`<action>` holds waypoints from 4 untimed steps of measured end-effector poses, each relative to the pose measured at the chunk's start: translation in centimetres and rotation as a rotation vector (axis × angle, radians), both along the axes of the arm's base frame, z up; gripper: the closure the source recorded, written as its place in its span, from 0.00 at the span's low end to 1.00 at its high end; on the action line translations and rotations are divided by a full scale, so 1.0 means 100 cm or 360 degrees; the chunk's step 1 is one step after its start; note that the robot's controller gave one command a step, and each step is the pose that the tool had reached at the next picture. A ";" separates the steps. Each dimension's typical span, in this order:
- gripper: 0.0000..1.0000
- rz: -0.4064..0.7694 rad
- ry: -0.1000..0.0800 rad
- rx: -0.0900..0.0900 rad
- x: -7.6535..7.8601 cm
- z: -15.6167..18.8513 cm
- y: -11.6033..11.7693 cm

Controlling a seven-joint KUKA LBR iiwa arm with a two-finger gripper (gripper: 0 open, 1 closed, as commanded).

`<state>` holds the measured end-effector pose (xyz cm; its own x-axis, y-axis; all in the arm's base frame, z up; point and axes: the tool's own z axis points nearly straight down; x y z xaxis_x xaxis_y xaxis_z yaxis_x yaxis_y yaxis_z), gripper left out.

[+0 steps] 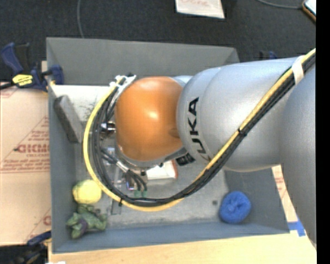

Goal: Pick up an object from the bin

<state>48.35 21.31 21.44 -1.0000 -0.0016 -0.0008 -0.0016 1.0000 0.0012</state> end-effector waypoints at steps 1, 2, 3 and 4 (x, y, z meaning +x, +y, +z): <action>0.00 -0.0006 -0.0002 0.0000 0.001 0.001 0.000; 0.00 -0.0099 -0.0012 0.0006 0.038 -0.126 0.020; 0.00 -0.0326 -0.0021 0.0011 0.061 -0.064 0.022; 0.00 -0.0133 -0.0027 0.0012 0.047 -0.145 0.021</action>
Offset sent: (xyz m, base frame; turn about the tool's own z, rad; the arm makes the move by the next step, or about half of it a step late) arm 0.0401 0.0224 -0.1444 0.0729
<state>53.04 23.39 6.93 -0.9965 0.0818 -0.0174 0.0816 0.9966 0.0092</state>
